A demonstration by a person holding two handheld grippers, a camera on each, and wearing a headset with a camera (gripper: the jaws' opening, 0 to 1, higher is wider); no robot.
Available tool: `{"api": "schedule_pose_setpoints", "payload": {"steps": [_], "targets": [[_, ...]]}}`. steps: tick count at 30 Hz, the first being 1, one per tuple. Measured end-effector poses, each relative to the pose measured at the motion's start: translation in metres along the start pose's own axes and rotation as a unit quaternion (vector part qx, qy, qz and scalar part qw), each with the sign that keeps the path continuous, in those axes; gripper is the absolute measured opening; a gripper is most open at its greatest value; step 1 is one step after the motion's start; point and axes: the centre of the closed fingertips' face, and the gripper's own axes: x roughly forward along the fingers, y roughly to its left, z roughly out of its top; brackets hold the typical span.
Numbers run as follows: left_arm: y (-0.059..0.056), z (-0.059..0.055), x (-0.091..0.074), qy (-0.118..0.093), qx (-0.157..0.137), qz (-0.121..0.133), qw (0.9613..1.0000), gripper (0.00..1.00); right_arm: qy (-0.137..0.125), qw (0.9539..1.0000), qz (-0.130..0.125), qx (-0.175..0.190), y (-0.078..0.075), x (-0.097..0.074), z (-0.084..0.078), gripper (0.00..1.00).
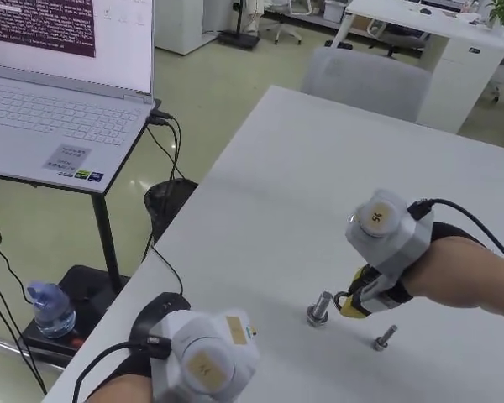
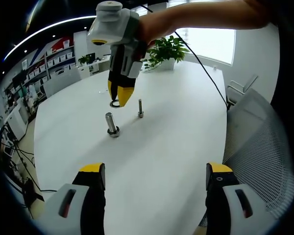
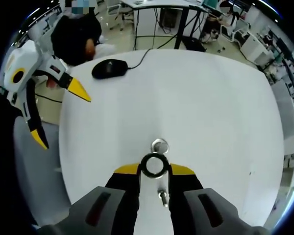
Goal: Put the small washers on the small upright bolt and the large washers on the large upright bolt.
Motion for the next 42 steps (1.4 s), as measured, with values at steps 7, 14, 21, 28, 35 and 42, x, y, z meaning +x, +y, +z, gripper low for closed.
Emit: {"api": "schedule_pose_setpoints", "payload": {"steps": [7, 14, 21, 28, 35, 42], "targets": [[0.002, 0.000, 0.001, -0.003, -0.001, 0.002, 1.0000, 0.87, 0.001, 1.0000, -0.001, -0.002, -0.006, 0.010, 0.007, 0.21], [0.002, -0.001, 0.002, -0.006, -0.003, 0.004, 1.0000, 0.89, 0.004, 1.0000, 0.002, -0.005, -0.008, 0.019, 0.011, 0.21], [0.002, -0.001, 0.003, -0.009, -0.002, 0.005, 0.9999, 0.90, 0.011, 0.9999, 0.006, -0.003, -0.009, 0.028, 0.009, 0.21], [0.001, -0.002, 0.003, -0.008, -0.003, 0.004, 1.0000, 0.90, 0.017, 0.9998, 0.010, -0.001, -0.007, 0.034, 0.007, 0.21], [0.003, -0.002, 0.005, -0.010, -0.003, 0.005, 0.9999, 0.90, 0.024, 0.9996, 0.014, -0.002, -0.006, 0.044, 0.005, 0.21], [0.004, -0.004, 0.006, -0.008, -0.003, 0.004, 1.0000, 0.89, 0.030, 0.9994, 0.015, -0.003, -0.007, 0.052, 0.004, 0.22]]}}
